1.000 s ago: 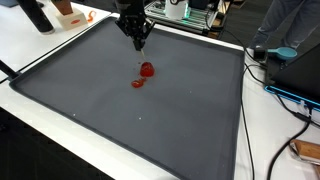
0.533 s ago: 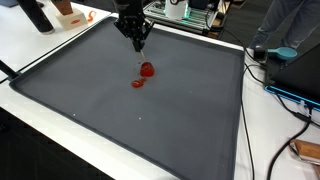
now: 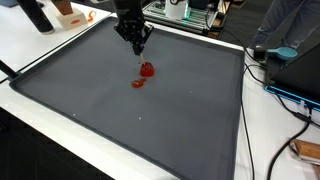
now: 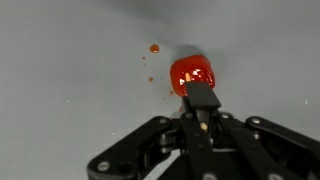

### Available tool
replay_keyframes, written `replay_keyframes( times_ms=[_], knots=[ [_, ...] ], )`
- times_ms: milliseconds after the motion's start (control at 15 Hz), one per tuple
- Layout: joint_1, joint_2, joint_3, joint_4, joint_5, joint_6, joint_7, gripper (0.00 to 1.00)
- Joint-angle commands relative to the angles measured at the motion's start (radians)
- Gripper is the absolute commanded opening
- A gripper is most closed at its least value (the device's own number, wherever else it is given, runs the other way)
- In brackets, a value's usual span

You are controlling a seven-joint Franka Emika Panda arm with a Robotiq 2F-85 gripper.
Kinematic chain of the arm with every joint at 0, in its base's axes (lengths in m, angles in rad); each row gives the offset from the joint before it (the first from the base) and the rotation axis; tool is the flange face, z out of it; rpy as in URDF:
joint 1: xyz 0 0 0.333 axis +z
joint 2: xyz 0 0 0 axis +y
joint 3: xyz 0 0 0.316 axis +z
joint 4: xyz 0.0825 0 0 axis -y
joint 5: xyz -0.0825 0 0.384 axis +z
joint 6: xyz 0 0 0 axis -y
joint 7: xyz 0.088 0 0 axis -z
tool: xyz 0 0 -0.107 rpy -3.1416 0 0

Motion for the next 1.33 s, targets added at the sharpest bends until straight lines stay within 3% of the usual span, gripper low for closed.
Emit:
replay_keyframes(
  times_ms=[0, 1267],
  knots=[
    [-0.012, 0.030, 0.009, 0.008, -0.001, 0.016, -0.013, 0.03],
    [0.033, 0.106, -0.007, 0.066, -0.165, -0.050, 0.107, 0.03]
  ],
)
